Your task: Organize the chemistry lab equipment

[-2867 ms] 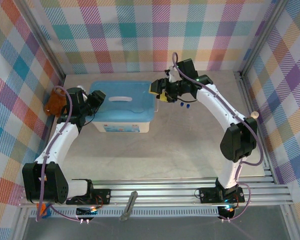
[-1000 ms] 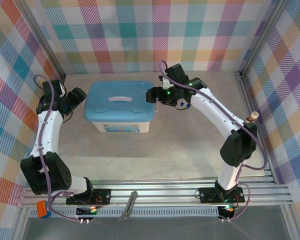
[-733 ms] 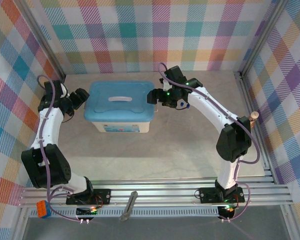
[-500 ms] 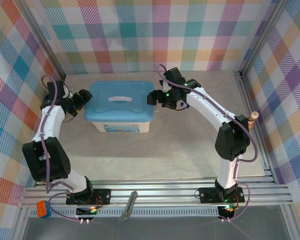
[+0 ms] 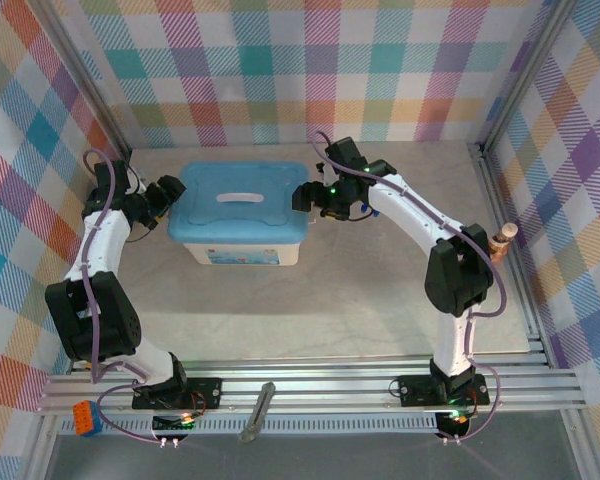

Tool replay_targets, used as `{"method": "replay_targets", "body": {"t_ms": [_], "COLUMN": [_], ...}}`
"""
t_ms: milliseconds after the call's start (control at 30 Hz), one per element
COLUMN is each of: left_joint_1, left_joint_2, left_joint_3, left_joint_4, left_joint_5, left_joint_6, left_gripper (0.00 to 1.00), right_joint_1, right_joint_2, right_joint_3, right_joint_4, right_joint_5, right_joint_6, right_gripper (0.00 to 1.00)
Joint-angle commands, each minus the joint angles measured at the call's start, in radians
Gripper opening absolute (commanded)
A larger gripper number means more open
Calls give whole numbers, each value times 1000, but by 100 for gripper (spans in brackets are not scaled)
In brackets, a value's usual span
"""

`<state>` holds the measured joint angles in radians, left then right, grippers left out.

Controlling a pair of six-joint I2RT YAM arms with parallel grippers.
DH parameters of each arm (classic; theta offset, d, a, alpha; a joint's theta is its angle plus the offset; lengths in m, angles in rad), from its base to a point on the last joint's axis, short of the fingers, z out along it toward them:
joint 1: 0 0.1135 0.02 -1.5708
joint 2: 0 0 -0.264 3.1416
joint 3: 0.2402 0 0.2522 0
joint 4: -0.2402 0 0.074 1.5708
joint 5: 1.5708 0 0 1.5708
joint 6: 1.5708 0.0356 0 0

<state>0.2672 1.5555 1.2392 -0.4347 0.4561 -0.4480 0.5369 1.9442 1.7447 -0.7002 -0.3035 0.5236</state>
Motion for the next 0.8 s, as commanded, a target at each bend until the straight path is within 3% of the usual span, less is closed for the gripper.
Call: {"method": "replay_targets", "body": {"t_ms": [0, 200, 567, 767], "left_joint_1": [17, 17, 15, 3], "left_joint_2": [13, 14, -35, -75], "left_joint_3": [-11, -18, -50, -49], "left_joint_4": [19, 33, 80, 85], "left_joint_5": [15, 22, 34, 18], "left_joint_6": [-6, -16, -32, -28], "left_gripper": [78, 74, 60, 56], "right_joint_1": [-2, -3, -3, 0], "right_joint_2": [37, 45, 36, 40], "right_joint_3": [34, 41, 62, 89], "right_joint_4": [27, 34, 21, -2], "right_joint_5": [-38, -46, -45, -42], "right_joint_6": [23, 24, 3, -7], "right_gripper": [82, 79, 63, 61]}}
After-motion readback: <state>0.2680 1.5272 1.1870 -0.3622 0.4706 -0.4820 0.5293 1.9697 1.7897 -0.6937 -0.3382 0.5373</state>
